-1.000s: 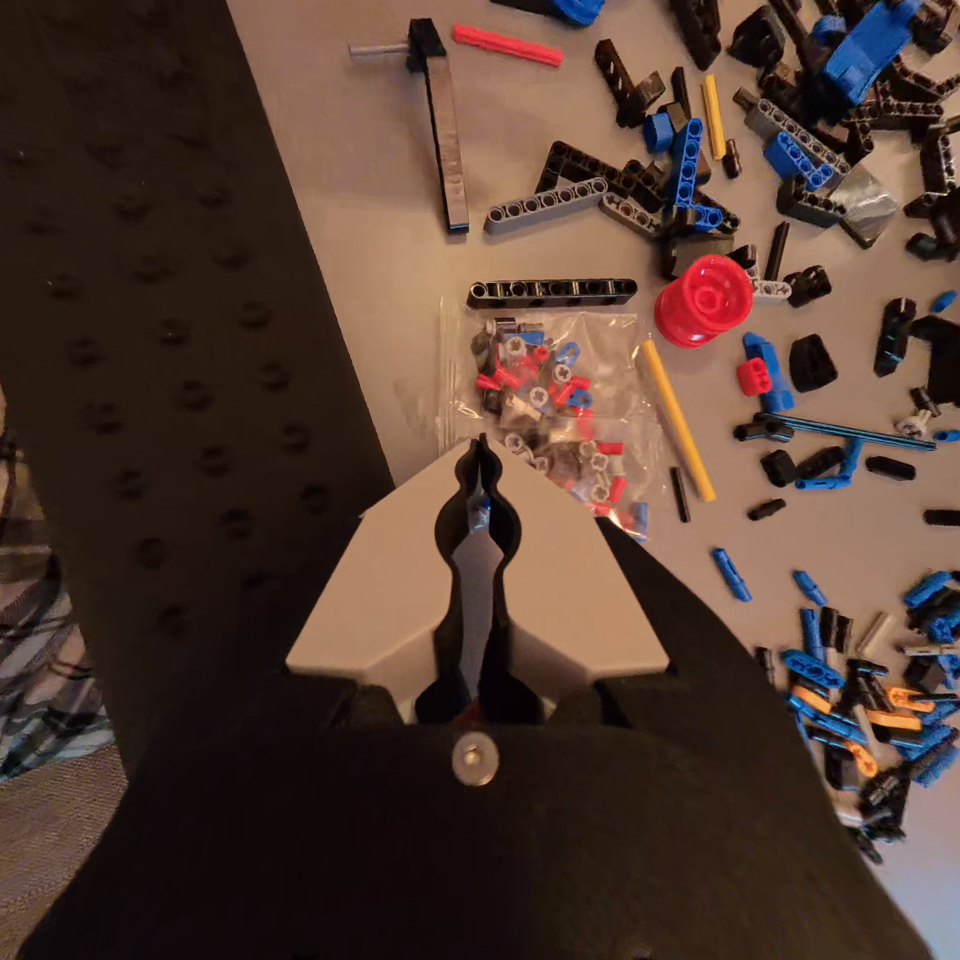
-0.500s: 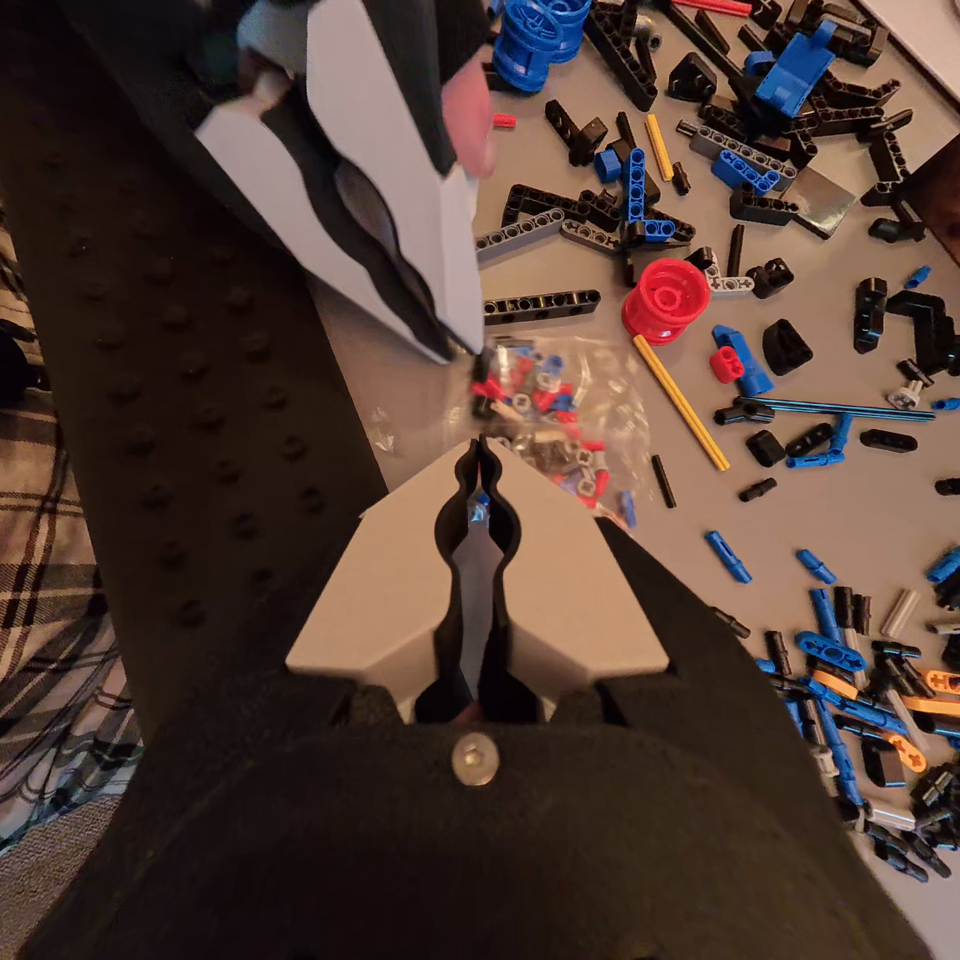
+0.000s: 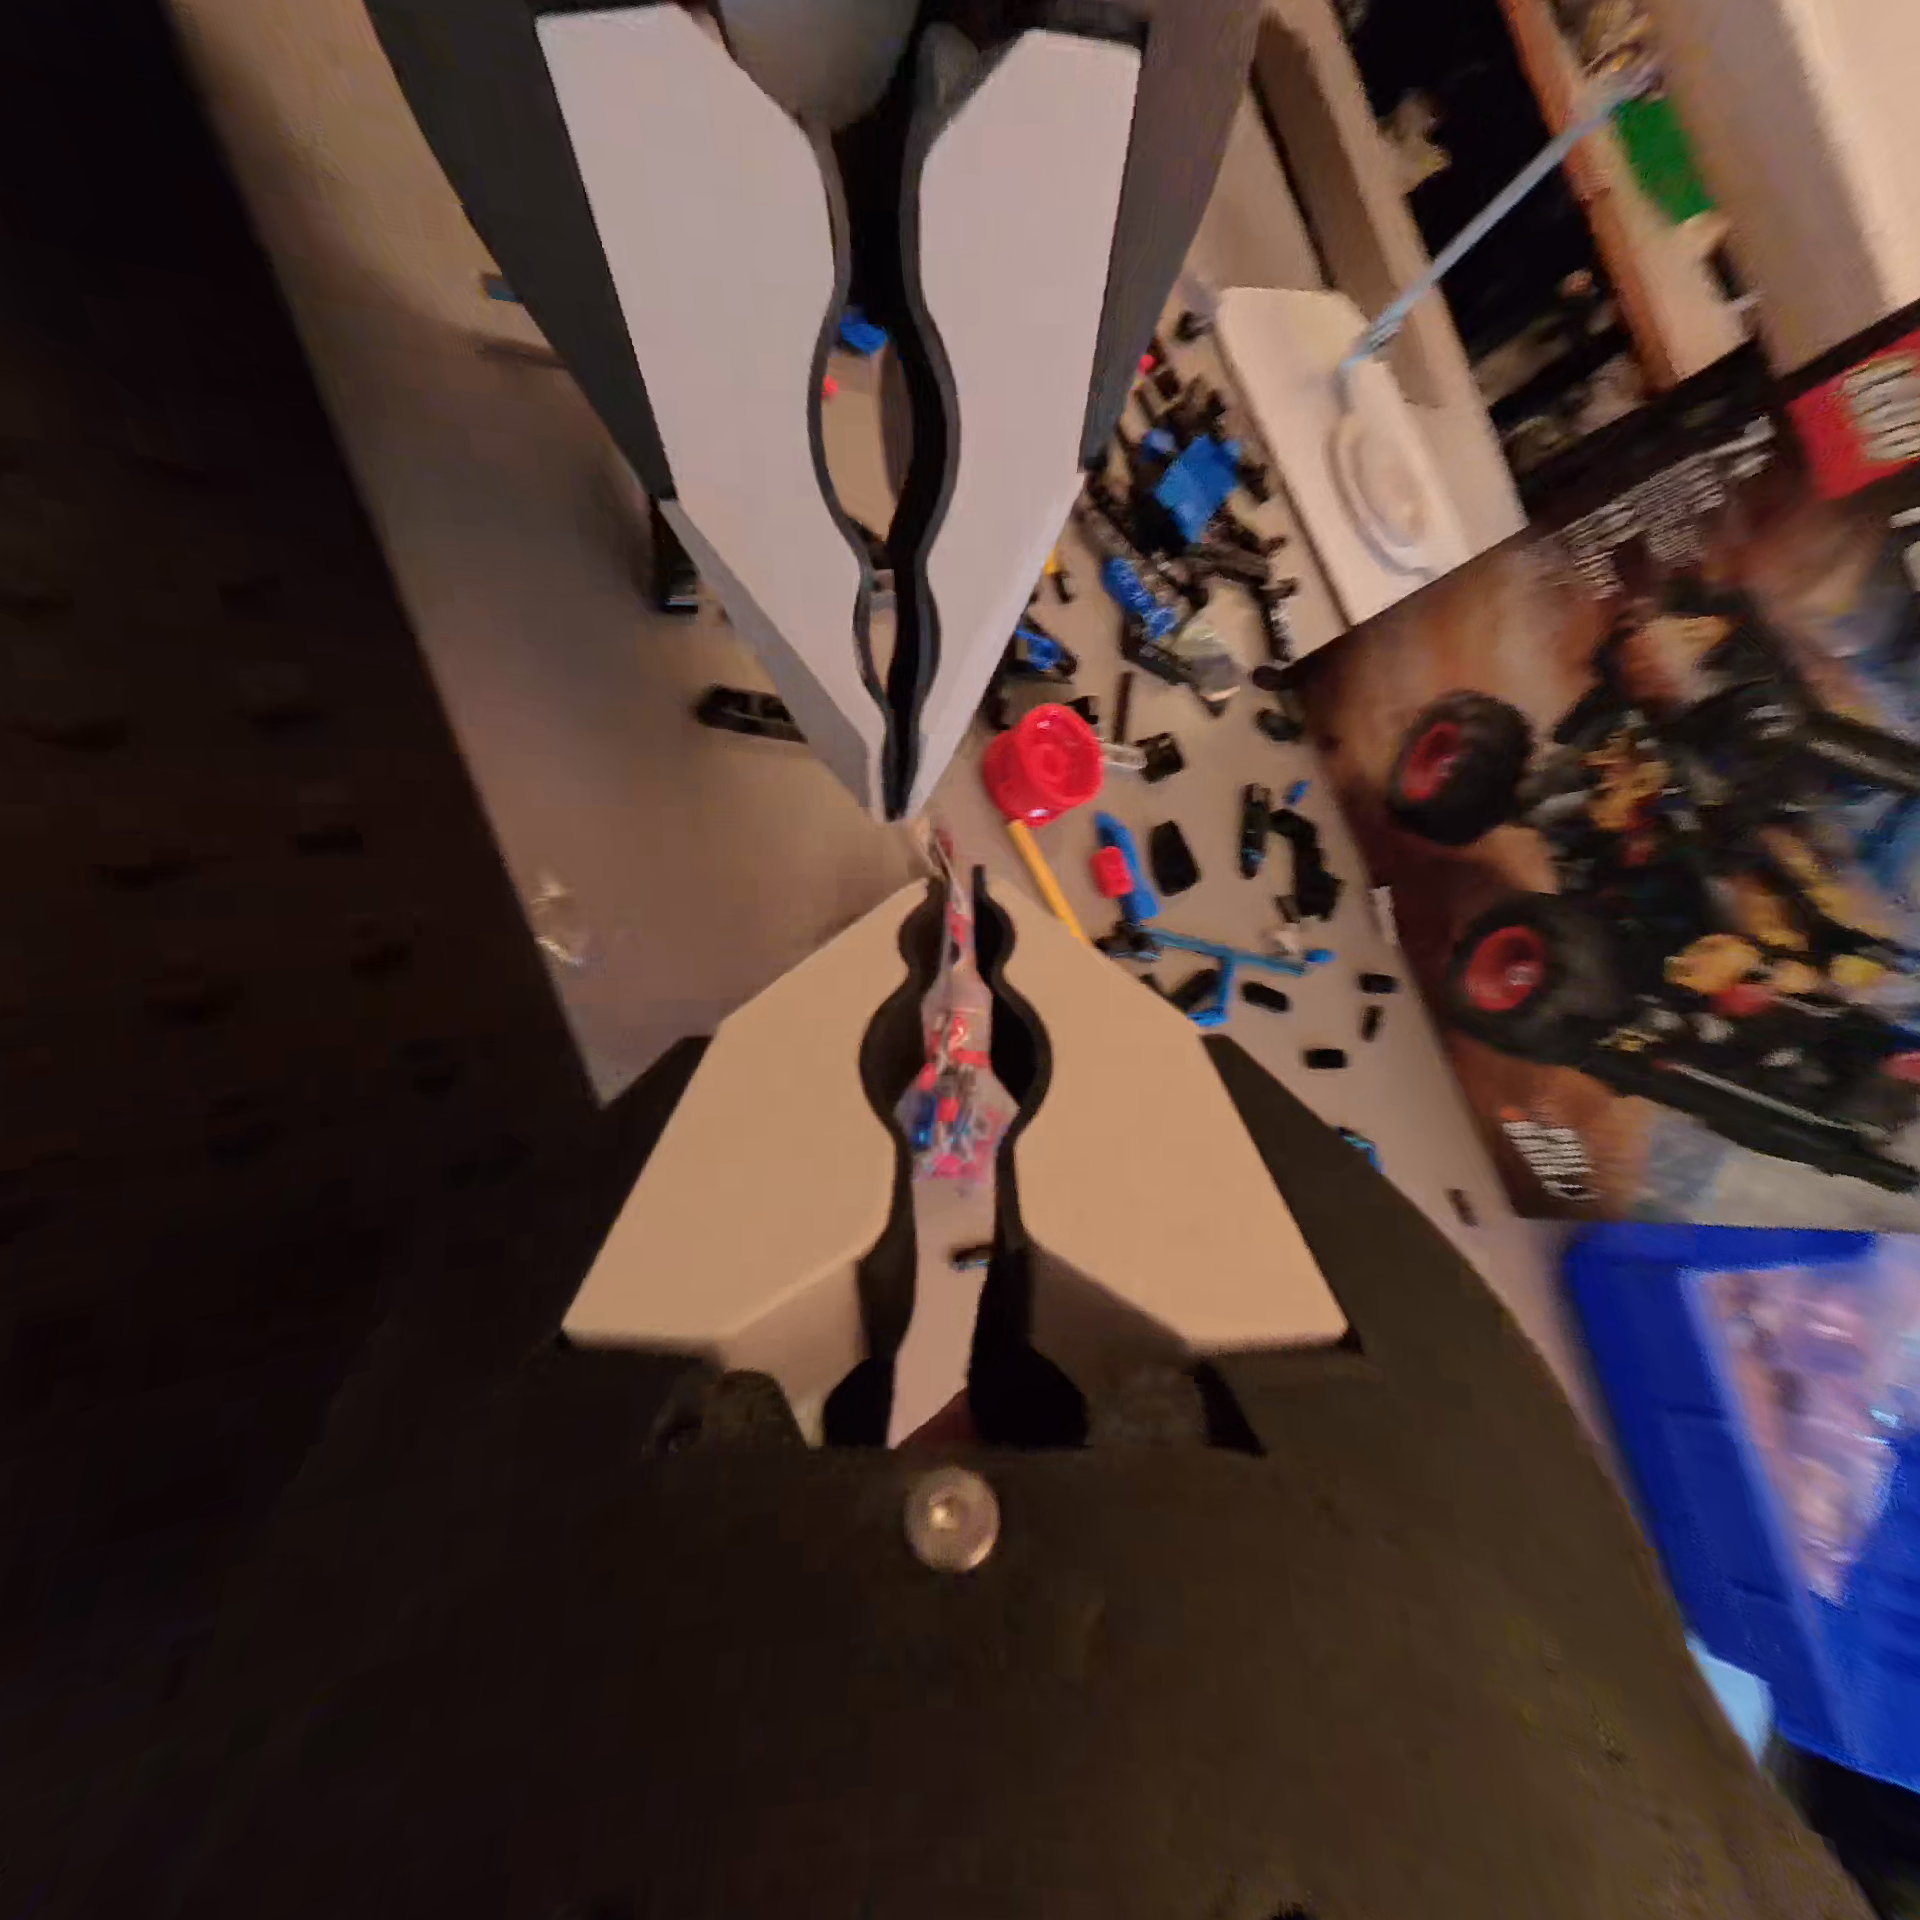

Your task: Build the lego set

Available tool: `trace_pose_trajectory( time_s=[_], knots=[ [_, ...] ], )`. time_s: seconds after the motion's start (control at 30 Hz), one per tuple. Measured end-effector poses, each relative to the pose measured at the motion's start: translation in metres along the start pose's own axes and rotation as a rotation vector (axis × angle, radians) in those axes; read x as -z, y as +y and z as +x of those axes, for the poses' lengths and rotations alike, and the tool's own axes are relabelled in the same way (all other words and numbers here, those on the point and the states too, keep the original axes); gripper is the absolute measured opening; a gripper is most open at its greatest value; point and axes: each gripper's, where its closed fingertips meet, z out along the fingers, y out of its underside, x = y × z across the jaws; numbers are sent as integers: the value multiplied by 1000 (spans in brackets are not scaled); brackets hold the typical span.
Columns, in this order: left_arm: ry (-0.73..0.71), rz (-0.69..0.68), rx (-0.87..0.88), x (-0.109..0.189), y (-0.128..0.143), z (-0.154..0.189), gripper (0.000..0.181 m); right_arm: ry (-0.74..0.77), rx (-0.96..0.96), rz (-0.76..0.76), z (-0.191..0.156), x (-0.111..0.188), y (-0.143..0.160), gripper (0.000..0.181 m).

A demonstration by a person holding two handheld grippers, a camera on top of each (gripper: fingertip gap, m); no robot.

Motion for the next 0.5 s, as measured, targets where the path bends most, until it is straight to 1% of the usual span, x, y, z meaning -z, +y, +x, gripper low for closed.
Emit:
trace_pose_trajectory(
  time_s=[0.07,0.13,0.33,0.43,0.47,0.5],
  knots=[
    [27,28,33,1,-7,-1,0,29,16,15,5,2,-4,0],
    [55,46,50,1,-11,0,0,20,4,29,6,3,-5,0],
    [72,82,94,4,-14,-10,0,9,-3,47,10,8,-2,0],
    [66,131,139,7,-20,-18,0,-14,-61,77,13,12,-6,0],
    [37,138,138,7,-21,-22,9,-22,-76,79,14,12,-6,0],
    [18,144,131,6,-23,-24,12,-33,-89,82,14,12,-6,0]
  ],
)
